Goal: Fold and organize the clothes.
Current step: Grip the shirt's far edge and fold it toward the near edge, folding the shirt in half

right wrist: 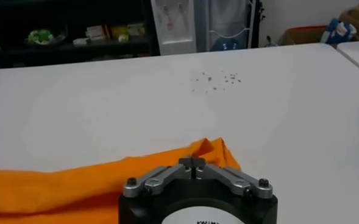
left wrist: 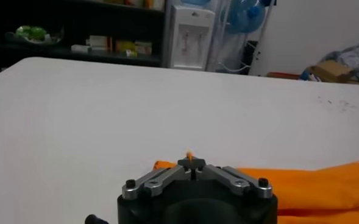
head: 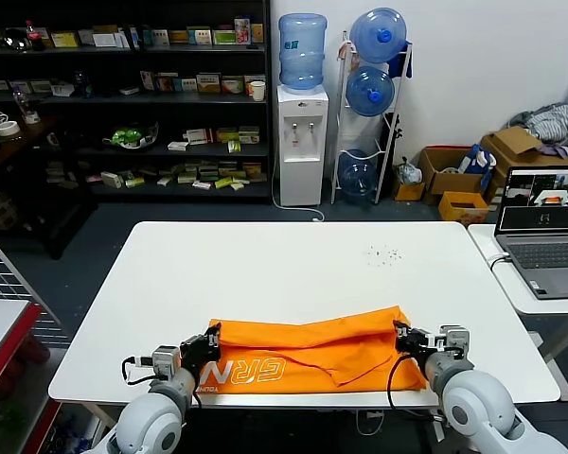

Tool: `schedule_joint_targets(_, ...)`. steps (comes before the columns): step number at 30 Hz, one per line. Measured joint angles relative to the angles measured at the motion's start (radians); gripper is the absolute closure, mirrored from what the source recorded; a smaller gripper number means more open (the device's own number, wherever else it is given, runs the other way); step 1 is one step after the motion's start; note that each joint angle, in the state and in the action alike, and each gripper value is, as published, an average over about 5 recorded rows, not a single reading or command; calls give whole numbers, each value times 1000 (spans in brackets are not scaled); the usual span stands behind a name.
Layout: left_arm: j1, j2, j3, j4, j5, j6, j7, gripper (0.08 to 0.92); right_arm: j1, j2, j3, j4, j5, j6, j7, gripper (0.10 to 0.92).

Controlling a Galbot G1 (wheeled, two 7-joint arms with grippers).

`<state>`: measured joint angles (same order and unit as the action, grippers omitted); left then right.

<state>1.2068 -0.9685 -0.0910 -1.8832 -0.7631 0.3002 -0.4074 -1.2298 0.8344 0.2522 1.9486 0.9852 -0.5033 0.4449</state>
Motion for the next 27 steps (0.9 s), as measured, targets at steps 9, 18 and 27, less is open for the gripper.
schedule_joint_targets(9,2,4,-13,5,11,-5,6,907,-3,1,-1,3,2,-2,4,901)
schedule_joint_targets(18,15,7,-19,16,17,-5,9,885,-11,1,-4,14,2,-7,7,856)
schedule_joint_targets(27,32,8,-32,23,39,-5,6,643,-32,-10,14,36,-1,1,-7,602)
